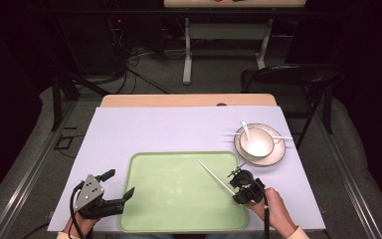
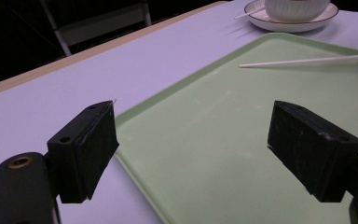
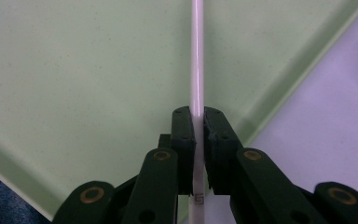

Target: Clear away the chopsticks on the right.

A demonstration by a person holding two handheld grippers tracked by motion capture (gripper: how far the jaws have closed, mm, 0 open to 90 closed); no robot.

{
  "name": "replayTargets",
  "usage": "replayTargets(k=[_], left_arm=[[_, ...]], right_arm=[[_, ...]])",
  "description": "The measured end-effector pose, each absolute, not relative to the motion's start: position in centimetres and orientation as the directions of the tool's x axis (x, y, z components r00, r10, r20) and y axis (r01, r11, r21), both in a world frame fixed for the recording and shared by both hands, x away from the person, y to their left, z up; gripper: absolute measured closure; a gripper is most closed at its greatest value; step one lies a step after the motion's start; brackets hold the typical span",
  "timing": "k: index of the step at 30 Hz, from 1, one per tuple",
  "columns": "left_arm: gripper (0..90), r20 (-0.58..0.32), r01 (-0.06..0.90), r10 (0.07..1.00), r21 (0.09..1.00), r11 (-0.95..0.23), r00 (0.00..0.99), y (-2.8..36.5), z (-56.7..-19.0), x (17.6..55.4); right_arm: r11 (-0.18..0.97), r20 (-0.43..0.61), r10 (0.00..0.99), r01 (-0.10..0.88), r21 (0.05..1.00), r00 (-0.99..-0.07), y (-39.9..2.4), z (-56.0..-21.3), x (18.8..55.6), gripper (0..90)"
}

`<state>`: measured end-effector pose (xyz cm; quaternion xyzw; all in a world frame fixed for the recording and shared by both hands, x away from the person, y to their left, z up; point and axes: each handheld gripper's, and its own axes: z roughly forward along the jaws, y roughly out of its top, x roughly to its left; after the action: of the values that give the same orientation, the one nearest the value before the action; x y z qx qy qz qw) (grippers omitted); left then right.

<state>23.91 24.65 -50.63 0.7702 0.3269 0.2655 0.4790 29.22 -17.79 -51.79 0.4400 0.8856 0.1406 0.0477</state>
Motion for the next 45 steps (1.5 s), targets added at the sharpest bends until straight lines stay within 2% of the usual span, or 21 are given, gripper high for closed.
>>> replayTargets(k=[6, 11, 14, 15, 16, 17, 20, 21, 22, 23, 24, 25, 26, 36, 43, 45], left_arm=[[15.6, 0.097, 0.249, 0.756, 0.91, -0.33, 0.647, 24.6, -50.6, 23.9], [15.6, 0.096, 0.249, 0.756, 0.911, -0.328, 0.648, 24.6, -50.6, 23.9], [15.5, 0.099, 0.245, 0.756, 0.912, -0.328, 0.647, 24.6, -50.6, 23.9], [15.5, 0.099, 0.245, 0.756, 0.912, -0.329, 0.647, 24.6, -50.6, 23.9], [15.6, 0.1, 0.245, 0.757, 0.912, -0.329, 0.645, 24.6, -50.6, 23.9], [15.6, 0.1, 0.245, 0.757, 0.912, -0.329, 0.645, 24.6, -50.6, 23.9], [15.5, 0.099, 0.246, 0.758, 0.912, -0.328, 0.644, 24.6, -50.6, 23.9], [15.5, 0.099, 0.246, 0.758, 0.912, -0.328, 0.644, 24.6, -50.6, 23.9], [15.5, 0.098, 0.246, 0.758, 0.912, -0.328, 0.645, 24.6, -50.6, 23.9], [15.5, 0.098, 0.248, 0.757, 0.911, -0.329, 0.647, 24.7, -50.6, 23.9], [15.5, 0.092, 0.251, 0.757, 0.912, -0.325, 0.646, 24.6, -50.7, 23.9], [15.5, 0.092, 0.251, 0.757, 0.912, -0.325, 0.646, 24.6, -50.7, 23.9], [15.5, 0.093, 0.252, 0.758, 0.911, -0.326, 0.646, 24.6, -50.7, 23.9], [15.6, 0.091, 0.253, 0.76, 0.912, -0.323, 0.643, 24.6, -50.7, 23.9], [15.5, 0.095, 0.249, 0.758, 0.912, -0.327, 0.645, 24.6, -50.6, 23.9], [15.5, 0.091, 0.251, 0.759, 0.912, -0.323, 0.644, 24.6, -50.7, 23.9]], right_arm=[[0.576, 0.084, 0.78, 0.765, 0.29, -0.62, -16.9, -52.5, 29.4, 82.1], [0.585, 0.082, 0.771, 0.754, 0.297, -0.631, -16.7, -52.5, 29.4, 80.9], [0.604, 0.067, 0.76, 0.74, 0.297, -0.647, -16.7, -52.4, 29.3, 71.5], [0.604, 0.067, 0.76, 0.74, 0.297, -0.647, -16.7, -52.4, 29.3, 71.5], [0.612, 0.069, 0.751, 0.732, 0.3, -0.656, -16.9, -52.4, 29.3, 64.7], [0.612, 0.069, 0.751, 0.732, 0.3, -0.656, -16.9, -52.4, 29.3, 64.7], [0.631, 0.057, 0.728, 0.701, 0.332, -0.683, -17.7, -51.6, 29.3, 47.2], [0.631, 0.057, 0.728, 0.701, 0.332, -0.683, -17.7, -51.6, 29.3, 47.2], [0.632, 0.047, 0.721, 0.683, 0.367, -0.692, -18.4, -51.0, 29.3, 39.0], [0.632, 0.047, 0.721, 0.683, 0.367, -0.692, -18.4, -51.0, 29.3, 39.0], [0.613, 0.05, 0.726, 0.678, 0.405, -0.686, -19.3, -50.0, 29.4, 31.8], [0.613, 0.05, 0.726, 0.678, 0.405, -0.686, -19.3, -50.0, 29.4, 31.8], [0.603, 0.043, 0.727, 0.666, 0.439, -0.685, -20.3, -49.0, 29.7, 23.0], [0.571, -0.069, 0.748, 0.586, 0.575, -0.66, -25.3, -44.7, 32.2, 8.3], [0.597, -0.135, 0.742, 0.555, 0.58, -0.657, -27.1, -43.1, 34.3, 3.3], [0.598, -0.144, 0.751, 0.571, 0.562, -0.645, -27.8, -42.8, 35.2, 0.0]])
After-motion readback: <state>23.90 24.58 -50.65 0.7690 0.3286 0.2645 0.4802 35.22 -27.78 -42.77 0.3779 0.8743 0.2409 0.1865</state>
